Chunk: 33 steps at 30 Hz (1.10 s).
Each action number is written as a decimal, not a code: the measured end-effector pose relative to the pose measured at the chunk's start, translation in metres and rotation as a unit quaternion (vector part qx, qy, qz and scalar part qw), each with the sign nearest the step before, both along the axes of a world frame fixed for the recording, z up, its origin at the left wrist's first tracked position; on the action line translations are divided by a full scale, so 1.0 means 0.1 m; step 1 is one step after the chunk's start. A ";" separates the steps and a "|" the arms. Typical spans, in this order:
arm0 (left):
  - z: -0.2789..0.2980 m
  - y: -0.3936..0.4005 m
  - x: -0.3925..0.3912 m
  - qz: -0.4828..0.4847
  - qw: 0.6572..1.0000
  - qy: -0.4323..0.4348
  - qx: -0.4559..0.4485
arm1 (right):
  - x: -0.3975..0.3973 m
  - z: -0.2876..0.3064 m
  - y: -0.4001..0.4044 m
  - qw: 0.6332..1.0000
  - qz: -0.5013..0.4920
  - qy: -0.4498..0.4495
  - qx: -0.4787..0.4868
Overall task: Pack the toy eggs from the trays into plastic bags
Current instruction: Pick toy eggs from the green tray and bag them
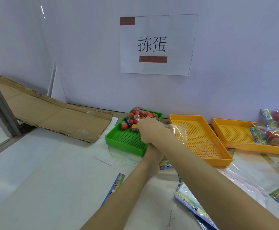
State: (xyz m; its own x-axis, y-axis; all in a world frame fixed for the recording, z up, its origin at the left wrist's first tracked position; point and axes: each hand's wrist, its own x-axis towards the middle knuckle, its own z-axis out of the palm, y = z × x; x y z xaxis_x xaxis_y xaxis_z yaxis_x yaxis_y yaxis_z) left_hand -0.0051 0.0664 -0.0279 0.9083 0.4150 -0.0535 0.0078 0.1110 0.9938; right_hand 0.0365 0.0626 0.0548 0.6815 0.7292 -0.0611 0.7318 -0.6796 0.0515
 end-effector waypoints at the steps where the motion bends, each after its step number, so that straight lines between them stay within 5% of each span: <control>1: -0.03 0.00 0.00 -0.016 0.996 0.005 -0.084 | 0.00 -0.02 0.05 1.000 -0.010 -0.006 -0.009; 4: -0.04 0.03 -0.02 -0.053 0.995 0.021 -0.084 | -0.02 -0.05 0.10 0.999 -0.013 -0.012 0.028; 8: -0.03 0.04 -0.06 -0.053 0.994 0.036 -0.094 | -0.03 -0.08 -0.07 0.977 0.057 -0.003 0.206; 13: 0.06 0.01 0.01 -0.031 0.997 0.000 0.068 | -0.02 -0.12 -0.68 0.876 0.059 -0.024 0.479; 19: 0.18 0.01 0.04 -0.048 0.995 -0.074 0.044 | 0.11 -0.27 -1.30 0.753 -0.048 0.092 0.649; 21: 0.21 0.05 0.03 -0.062 0.991 -0.091 0.069 | 0.19 -0.26 -1.40 0.759 -0.043 0.104 0.641; 26: 0.29 0.11 -0.05 -0.106 0.979 -0.131 0.119 | 0.27 -0.26 -1.51 0.839 -0.004 0.023 0.544; 33: 0.32 0.11 -0.05 -0.077 0.976 -0.126 0.159 | 0.27 -0.20 -1.57 0.849 0.028 0.027 0.527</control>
State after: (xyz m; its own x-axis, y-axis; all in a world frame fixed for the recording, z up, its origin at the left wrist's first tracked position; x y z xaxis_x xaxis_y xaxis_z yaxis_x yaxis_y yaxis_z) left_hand -0.0100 0.0770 0.0038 0.9289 0.2318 0.2888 -0.2488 -0.1870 0.9503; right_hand 0.0634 -0.0945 0.0345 0.6613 0.4290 0.6153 0.7462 -0.2923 -0.5982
